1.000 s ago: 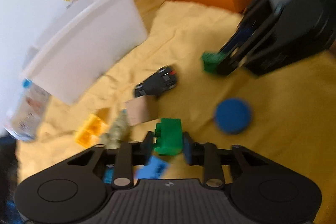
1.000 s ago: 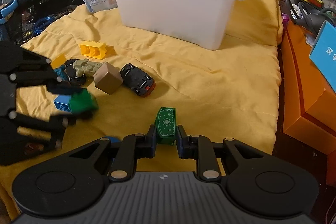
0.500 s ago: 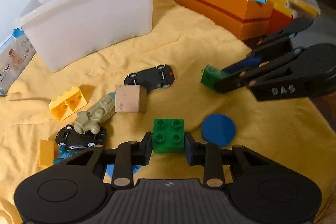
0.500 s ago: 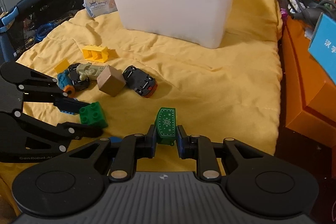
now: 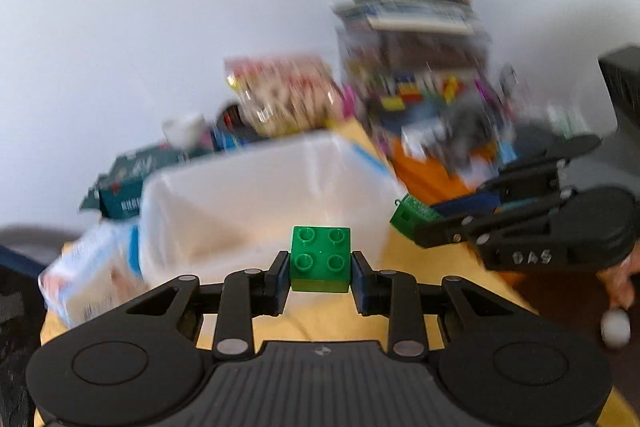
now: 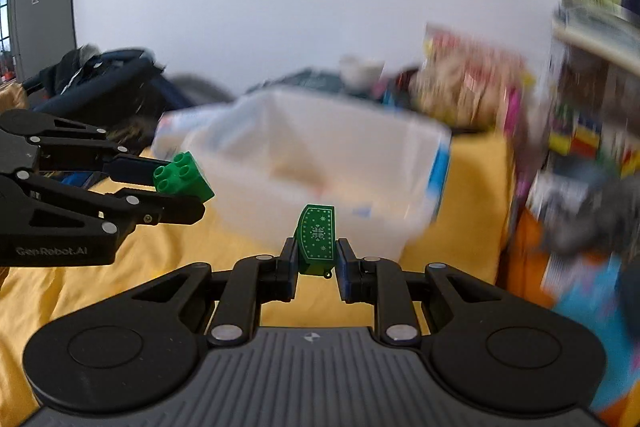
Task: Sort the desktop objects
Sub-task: 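Carry both green bricks over the white bin and open both tools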
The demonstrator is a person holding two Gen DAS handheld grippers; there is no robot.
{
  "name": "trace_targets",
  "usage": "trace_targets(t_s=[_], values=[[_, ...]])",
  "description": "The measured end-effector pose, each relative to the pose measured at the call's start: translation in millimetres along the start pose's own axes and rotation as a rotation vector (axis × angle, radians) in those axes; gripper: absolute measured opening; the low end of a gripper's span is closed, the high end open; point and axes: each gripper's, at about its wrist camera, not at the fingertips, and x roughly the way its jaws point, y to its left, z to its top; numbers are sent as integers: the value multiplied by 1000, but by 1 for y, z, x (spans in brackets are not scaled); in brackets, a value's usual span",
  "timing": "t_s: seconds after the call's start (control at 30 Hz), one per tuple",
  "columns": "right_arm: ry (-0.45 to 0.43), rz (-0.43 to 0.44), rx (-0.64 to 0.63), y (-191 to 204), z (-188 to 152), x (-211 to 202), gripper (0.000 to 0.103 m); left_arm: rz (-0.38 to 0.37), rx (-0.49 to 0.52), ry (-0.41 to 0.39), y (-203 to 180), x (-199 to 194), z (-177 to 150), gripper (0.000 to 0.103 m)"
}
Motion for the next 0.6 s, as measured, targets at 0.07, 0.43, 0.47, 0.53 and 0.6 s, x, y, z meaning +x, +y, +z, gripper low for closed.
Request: trace_targets(t_s=[0.07,0.43,0.47,0.53,0.6], values=[[-18,-25,2,-4,18,12,22,36,8,-23,12,12,16,34],[21,-95,106,-18,32,71,51,135,-85,33,59,89,22,44],[4,-95,99,-17,30,66,51,127,-76,16,58,81,18,47],[-18,-86,86,-14,24,54,51,130,-76,1,55,63,11,48],[-30,-63,92,-12,18,41,51,101,-106,-13,57,41,1,48]])
